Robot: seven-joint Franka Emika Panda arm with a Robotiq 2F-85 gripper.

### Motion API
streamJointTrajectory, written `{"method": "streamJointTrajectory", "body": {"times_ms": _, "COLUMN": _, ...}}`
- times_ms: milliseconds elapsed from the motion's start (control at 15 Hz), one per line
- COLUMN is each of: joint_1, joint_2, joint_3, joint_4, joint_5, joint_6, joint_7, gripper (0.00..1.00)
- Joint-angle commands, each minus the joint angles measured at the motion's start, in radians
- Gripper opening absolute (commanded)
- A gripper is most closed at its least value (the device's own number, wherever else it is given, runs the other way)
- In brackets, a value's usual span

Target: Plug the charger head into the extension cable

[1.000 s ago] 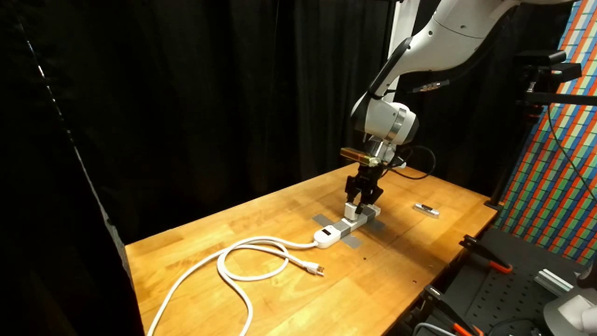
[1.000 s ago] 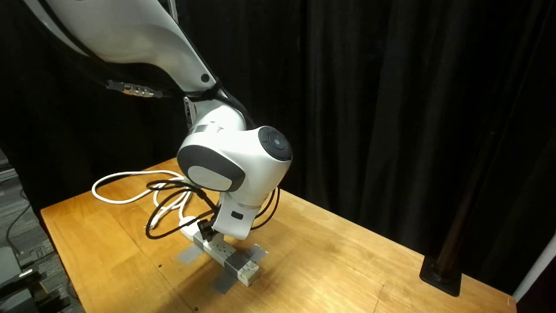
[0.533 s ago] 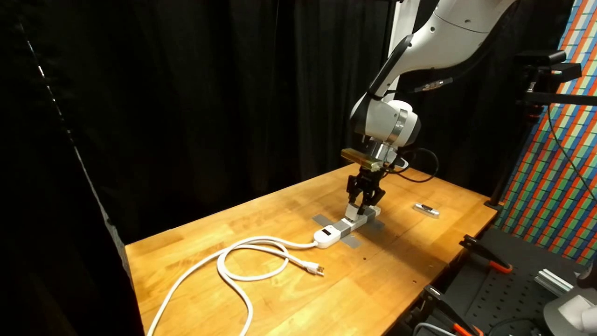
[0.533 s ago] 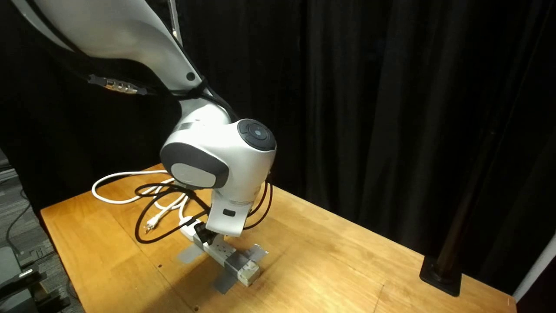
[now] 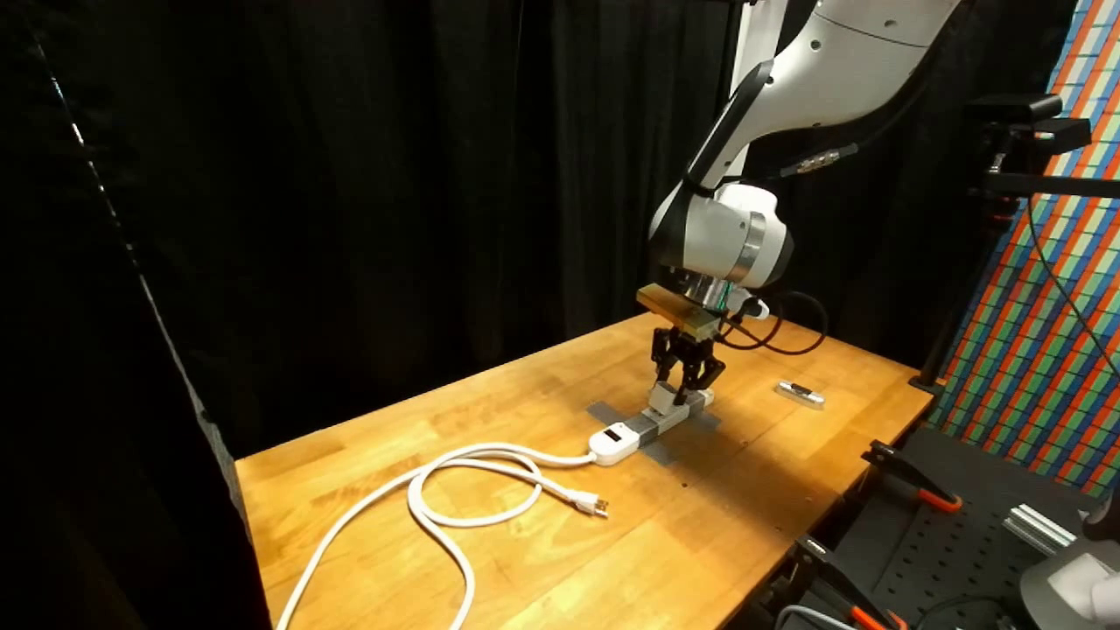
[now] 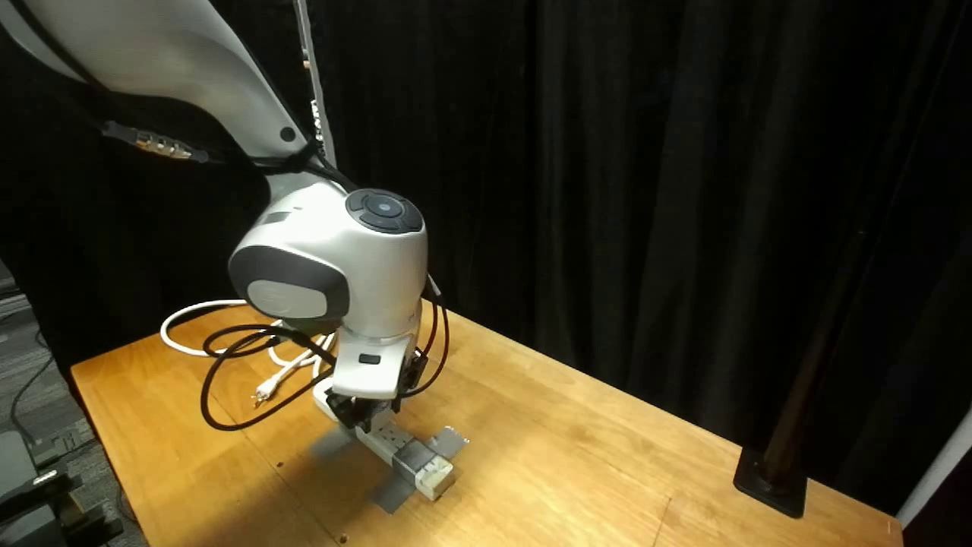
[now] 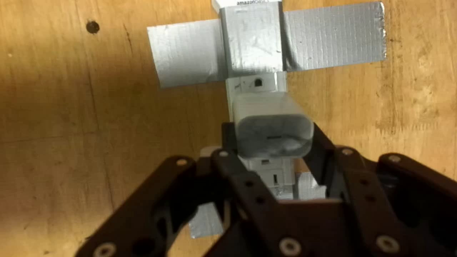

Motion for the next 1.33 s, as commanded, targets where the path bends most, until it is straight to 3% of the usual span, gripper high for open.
{"method": "streamJointTrajectory", "body": {"times_ms": 0, "joint_1": 0.062, "joint_2": 0.095, "joint_3": -0.012, "joint_4": -0.064, "joint_5": -0.02, "joint_6": 0.193, "joint_7": 0.004, "gripper": 0.23}}
{"method": "streamJointTrajectory", "body": {"times_ms": 467, "joint_1": 0.2, "joint_2": 0.128, "joint_3": -0.079, "joint_4": -0.101, "joint_5": -0.128, "joint_6": 0.333, "joint_7": 0.122, "gripper": 0.23}}
{"method": "streamJointTrajectory", "body": {"times_ms": 933, "joint_1": 0.4, "joint_2": 0.13, "joint_3": -0.24, "joint_4": -0.081, "joint_5": -0.206, "joint_6": 0.233, "joint_7": 0.248, "gripper": 0.23}}
{"method": "streamJointTrajectory", "body": {"times_ms": 1000, "joint_1": 0.375, "joint_2": 0.123, "joint_3": -0.219, "joint_4": -0.086, "joint_5": -0.272, "joint_6": 0.244, "joint_7": 0.304, "gripper": 0.23}}
{"method": "streamJointTrajectory", "body": {"times_ms": 1267, "joint_1": 0.392, "joint_2": 0.123, "joint_3": -0.243, "joint_4": -0.068, "joint_5": -0.411, "joint_6": 0.197, "joint_7": 0.437, "gripper": 0.23}}
